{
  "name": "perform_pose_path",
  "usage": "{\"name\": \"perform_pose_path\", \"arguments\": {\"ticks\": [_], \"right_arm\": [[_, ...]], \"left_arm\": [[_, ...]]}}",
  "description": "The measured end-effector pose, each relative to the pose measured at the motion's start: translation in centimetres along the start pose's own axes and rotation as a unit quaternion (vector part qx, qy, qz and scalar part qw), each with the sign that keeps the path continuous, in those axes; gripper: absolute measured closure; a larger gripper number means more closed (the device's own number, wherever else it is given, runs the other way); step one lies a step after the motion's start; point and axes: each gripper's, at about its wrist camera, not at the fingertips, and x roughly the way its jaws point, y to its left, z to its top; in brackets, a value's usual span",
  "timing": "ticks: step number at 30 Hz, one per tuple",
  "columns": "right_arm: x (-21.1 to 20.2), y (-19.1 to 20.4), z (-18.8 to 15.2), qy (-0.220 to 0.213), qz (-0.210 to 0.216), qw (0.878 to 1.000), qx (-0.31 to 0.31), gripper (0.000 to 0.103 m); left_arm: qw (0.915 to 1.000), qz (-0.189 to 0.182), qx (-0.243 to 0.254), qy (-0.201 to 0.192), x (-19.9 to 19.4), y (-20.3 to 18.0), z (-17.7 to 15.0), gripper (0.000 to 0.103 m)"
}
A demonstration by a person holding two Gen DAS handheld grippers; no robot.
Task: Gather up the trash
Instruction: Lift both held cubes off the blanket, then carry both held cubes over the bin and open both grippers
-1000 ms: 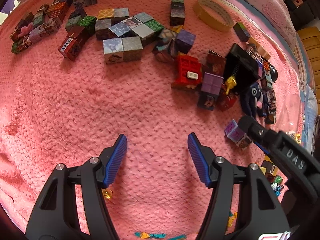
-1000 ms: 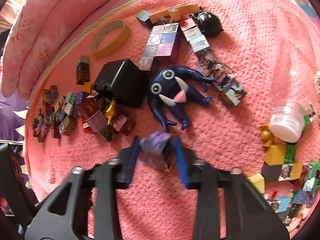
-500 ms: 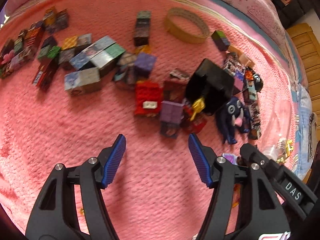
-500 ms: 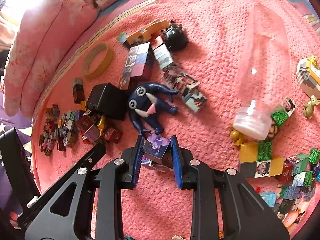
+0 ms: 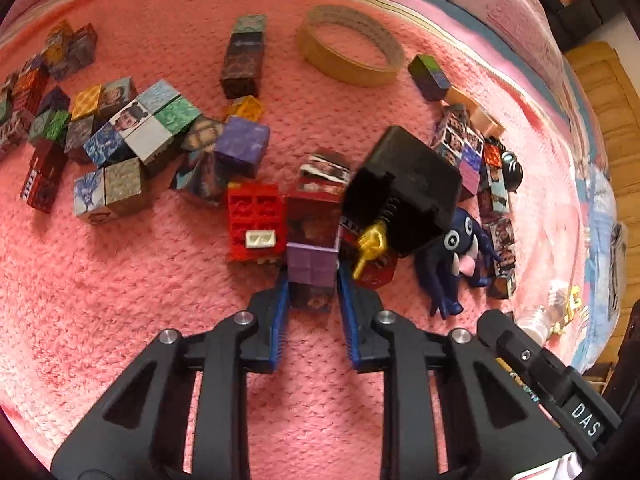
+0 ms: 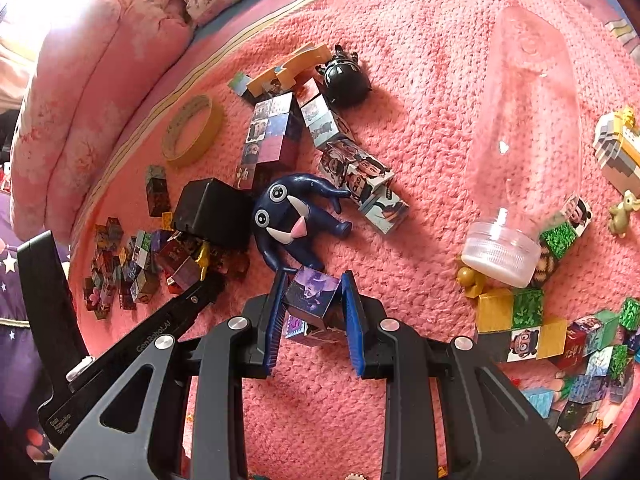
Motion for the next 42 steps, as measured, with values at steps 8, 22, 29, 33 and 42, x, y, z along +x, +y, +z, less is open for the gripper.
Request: {"name": "perform_pose_path", "arguments": {"ticks": [8, 22, 29, 33, 42], "right_arm": [[-0.9, 0.2, -0.8, 0.001, 0.002, 1.000, 0.001, 0.077], [-3.9, 2.0, -6.7, 0.017, 0.019, 1.000, -0.012, 0.077], [-6.5, 2.1, -10.6, 0.014, 0.025, 1.000, -0.014, 0.077], [-8.1, 1.5, -12.9, 0.005, 0.026, 1.000, -0.009, 0.077], [-12.4, -2.4, -18.1, -0.022, 0.023, 0.999, 0.035, 0.077]], "left_arm": [[0.9998, -0.015, -0.009, 0.012, -1.6, 0.9, -2.1, 0.083], [0.9991, -0.031, -0.019, 0.022, -7.6, 4.2, -9.9, 0.083], [0.9991, -0.038, 0.004, 0.019, -11.0, 4.3, -14.6, 0.083], [0.9986, -0.043, 0.021, 0.021, -12.3, 3.7, -17.4, 0.083], [0.9946, -0.057, 0.080, 0.032, -14.6, 1.1, -22.9, 0.083]]}}
